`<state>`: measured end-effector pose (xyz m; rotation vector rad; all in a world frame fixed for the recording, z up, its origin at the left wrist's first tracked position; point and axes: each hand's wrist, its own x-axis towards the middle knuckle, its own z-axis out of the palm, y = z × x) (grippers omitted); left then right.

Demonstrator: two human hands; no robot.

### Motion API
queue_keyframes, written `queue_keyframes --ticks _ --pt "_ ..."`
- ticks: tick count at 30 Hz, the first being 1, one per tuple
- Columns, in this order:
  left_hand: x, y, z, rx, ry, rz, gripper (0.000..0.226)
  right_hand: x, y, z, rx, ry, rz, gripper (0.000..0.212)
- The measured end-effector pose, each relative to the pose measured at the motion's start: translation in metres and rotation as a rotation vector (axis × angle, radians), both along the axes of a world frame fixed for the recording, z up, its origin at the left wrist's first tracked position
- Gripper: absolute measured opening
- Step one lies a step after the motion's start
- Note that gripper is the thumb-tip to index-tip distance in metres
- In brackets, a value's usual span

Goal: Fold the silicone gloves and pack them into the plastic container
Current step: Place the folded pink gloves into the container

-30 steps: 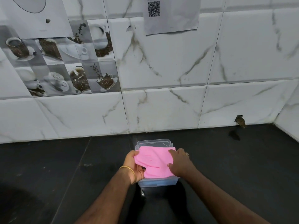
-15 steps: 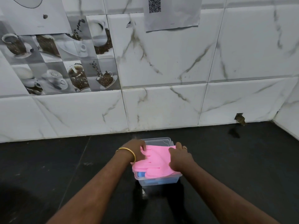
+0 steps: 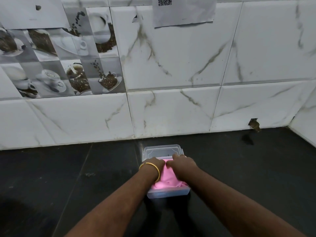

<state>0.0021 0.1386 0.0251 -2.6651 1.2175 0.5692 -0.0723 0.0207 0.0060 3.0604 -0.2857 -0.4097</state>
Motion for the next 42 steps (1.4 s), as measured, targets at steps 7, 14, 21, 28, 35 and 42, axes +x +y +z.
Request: queue_keyframes --ticks 7,14,21,28,35,42 --pt "-0.008 0.002 -0.025 -0.059 0.064 0.085 0.060 0.001 0.002 -0.002 -0.020 0.003 0.016 0.040" --pt "0.002 -0.005 -0.037 0.009 0.115 0.095 0.068 -0.002 -0.001 -0.022 0.023 0.017 0.006 0.045" --pt "-0.001 -0.004 -0.040 -0.018 0.053 0.071 0.068 -0.004 0.001 -0.022 0.012 -0.013 0.027 0.042" --pt "0.000 -0.004 0.001 0.120 0.178 0.005 0.047 -0.007 -0.006 -0.011 0.160 -0.011 -0.048 0.037" --pt "-0.008 -0.002 0.016 0.091 0.049 0.029 0.088 0.000 -0.001 0.000 0.186 0.098 -0.082 0.084" --pt "-0.014 -0.001 0.008 0.103 0.069 0.086 0.088 -0.003 0.002 -0.010 0.163 0.084 -0.088 0.081"
